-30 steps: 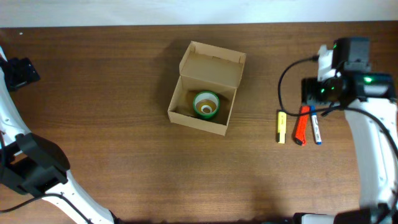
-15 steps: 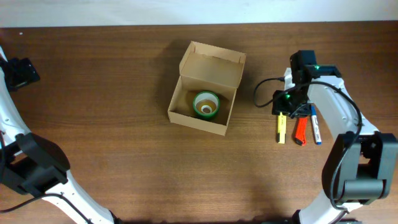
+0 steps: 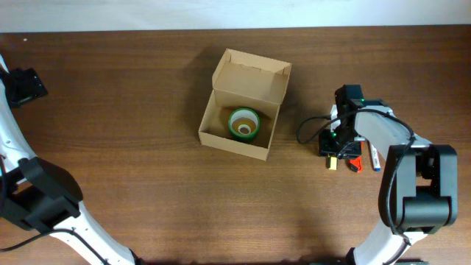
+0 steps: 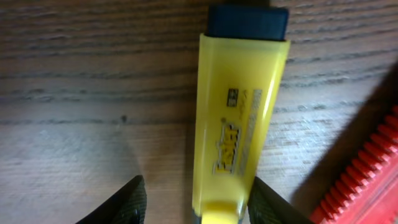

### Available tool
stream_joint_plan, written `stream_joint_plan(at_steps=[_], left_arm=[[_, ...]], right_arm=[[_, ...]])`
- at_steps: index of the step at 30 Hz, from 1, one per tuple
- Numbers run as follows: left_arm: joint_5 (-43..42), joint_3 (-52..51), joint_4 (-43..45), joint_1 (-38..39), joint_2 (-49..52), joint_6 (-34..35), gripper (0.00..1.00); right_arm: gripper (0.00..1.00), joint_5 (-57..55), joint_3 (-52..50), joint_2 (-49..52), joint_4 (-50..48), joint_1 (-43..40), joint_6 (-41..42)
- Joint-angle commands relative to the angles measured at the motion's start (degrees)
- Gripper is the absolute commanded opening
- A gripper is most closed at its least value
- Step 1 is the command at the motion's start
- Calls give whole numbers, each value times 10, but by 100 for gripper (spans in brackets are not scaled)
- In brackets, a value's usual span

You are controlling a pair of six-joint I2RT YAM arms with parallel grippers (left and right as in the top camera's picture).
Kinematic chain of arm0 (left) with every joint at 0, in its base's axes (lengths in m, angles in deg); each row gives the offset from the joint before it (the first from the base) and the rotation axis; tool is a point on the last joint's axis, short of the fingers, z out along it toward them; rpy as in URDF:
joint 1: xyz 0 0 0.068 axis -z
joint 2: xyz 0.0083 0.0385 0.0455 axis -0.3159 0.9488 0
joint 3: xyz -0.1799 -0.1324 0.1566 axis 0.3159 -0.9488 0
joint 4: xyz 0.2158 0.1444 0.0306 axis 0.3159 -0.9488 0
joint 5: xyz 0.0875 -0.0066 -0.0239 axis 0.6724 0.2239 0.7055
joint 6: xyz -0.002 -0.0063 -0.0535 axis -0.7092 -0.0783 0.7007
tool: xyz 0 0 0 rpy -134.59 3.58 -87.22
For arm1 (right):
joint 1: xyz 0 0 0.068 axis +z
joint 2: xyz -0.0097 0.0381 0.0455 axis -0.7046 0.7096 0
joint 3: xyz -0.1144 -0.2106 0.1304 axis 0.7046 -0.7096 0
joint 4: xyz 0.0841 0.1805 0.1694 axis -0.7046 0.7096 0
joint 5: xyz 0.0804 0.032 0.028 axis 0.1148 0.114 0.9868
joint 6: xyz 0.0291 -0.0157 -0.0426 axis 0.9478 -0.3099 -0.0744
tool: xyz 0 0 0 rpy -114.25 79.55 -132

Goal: Pack container
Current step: 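Grasp the yellow highlighter on the table with the right gripper, then carry the yellow highlighter into the box beside the tapes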

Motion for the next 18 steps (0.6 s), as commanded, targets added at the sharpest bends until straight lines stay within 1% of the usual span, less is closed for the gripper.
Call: stream_joint_plan(at_steps=[1,2,3,6,9,11,13,15,16,18], left_arm=[[-2,-4,1,0,-11,-7,100],[-2,-4,1,0,-10,-7,100],[-2,-4,1,0,-11,-7,100],[-2,-4,1,0,-10,-7,100],[-2,-4,1,0,-11,-7,100],[-2,-4,1,0,-10,-7,100],[-2,-4,1,-1,-10,-7,100],[-2,-4,1,-1,-10,-7,100],[-2,-4,1,-1,-11,-7,100],[-2,-4,1,-1,-10,-7,100]], right_arm=[[49,-7,-7,19,-7,1,7],[44,-7,-7,20,-12,2,7],[31,-7,-7,20,-18,2,7],[5,-7,-6,20,-27,2,7],[4,12,0,20,-33,2,-5],[4,37,29,13,-21,2,-22],[4,37,101,7,22,2,-36],[4,36,213,7,83,2,-59],[4,36,247,7,99,2,-61],[4,37,358,7,143,2,-66]])
